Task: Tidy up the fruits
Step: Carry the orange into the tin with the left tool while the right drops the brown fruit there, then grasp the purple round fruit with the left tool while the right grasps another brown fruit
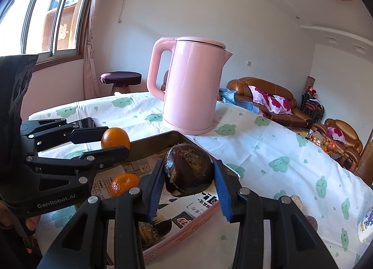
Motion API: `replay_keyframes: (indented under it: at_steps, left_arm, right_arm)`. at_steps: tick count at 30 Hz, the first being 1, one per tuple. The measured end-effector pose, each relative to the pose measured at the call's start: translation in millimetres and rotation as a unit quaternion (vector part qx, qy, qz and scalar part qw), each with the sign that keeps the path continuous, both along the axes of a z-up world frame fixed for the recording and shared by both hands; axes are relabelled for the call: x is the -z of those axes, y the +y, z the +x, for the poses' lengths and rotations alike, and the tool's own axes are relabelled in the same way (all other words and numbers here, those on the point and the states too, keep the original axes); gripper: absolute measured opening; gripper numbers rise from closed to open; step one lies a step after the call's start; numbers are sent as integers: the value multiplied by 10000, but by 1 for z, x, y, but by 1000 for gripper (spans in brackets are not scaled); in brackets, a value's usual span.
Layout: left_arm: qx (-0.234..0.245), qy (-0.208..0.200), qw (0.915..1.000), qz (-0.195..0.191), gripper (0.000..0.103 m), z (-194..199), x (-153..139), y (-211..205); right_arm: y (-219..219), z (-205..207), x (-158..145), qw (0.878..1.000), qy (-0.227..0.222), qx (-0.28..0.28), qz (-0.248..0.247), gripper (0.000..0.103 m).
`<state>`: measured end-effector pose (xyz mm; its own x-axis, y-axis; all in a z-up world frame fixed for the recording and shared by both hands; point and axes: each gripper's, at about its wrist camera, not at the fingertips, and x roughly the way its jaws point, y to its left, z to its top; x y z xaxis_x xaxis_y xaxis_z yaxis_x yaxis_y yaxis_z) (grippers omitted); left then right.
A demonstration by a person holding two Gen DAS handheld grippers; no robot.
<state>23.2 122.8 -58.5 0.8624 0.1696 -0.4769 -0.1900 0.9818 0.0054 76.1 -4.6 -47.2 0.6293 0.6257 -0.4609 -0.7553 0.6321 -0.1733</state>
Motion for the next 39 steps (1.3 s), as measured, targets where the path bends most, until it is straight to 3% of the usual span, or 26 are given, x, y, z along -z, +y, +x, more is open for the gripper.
replay_keyframes:
  at_steps: [17, 26, 30, 39]
  left_arm:
    - [43, 379, 9992, 94, 43, 3, 15, 8]
    - [12, 360, 9991, 202, 55, 1, 14, 3]
    - [14, 189, 9997, 184, 73, -5, 7, 0]
    - [340, -28, 9994, 103, 82, -6, -5, -33]
  right_arm:
    - [29, 10, 25, 9972, 529, -148, -498, 44]
    - [30, 20, 30, 9948, 854, -92, -540, 47]
    - [16, 15, 25, 9963, 652, 58, -554, 52]
    - [-82, 24, 8, 9921, 602, 1018, -410, 60]
